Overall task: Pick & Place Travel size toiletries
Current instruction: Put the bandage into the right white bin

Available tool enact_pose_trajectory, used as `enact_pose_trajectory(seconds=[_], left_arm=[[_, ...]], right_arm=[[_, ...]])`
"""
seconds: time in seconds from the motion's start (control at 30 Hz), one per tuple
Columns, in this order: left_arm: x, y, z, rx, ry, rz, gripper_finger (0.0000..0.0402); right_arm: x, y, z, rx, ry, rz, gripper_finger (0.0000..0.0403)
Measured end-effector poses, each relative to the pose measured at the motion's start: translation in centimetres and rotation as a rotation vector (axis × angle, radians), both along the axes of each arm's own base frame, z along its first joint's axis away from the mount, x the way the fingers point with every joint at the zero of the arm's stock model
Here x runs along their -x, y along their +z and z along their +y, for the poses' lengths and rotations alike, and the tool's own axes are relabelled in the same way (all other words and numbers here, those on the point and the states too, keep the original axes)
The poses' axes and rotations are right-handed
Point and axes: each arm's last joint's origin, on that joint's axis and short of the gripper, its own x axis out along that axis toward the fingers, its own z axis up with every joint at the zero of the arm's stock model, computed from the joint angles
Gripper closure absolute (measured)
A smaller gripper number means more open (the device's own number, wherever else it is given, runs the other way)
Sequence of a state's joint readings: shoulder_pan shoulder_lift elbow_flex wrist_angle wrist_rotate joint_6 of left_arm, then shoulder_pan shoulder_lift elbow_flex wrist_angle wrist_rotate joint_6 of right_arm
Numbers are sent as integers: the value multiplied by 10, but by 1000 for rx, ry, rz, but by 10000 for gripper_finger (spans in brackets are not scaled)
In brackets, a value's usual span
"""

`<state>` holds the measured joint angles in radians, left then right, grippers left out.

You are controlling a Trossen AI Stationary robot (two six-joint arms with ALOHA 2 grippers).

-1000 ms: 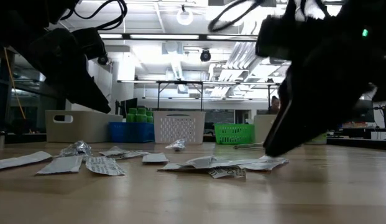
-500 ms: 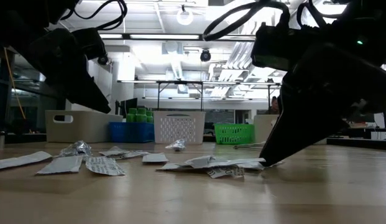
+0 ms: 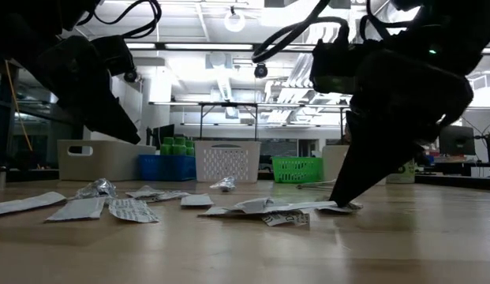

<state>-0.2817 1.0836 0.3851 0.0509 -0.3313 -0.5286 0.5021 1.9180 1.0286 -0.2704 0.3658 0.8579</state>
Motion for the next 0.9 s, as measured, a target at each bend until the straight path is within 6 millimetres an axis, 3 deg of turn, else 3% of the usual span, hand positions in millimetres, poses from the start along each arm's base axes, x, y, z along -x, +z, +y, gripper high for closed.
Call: enact_pose_trajectory(seconds=[0.27,0.43,0.73,0.9], left_arm=[[0,0,0,0,0,0,206],[0,0,0,1,1,0,206],[0,0,0,4,2,2,206],[0,0,0,10,2,1,206]], right_arm=[[1,39,-21,24,4,-47,399],[7,60,-46,111,-56,-35,399],[43,111,-124,363,-323,65,399],[56,125,-170,472,-395,161,399]])
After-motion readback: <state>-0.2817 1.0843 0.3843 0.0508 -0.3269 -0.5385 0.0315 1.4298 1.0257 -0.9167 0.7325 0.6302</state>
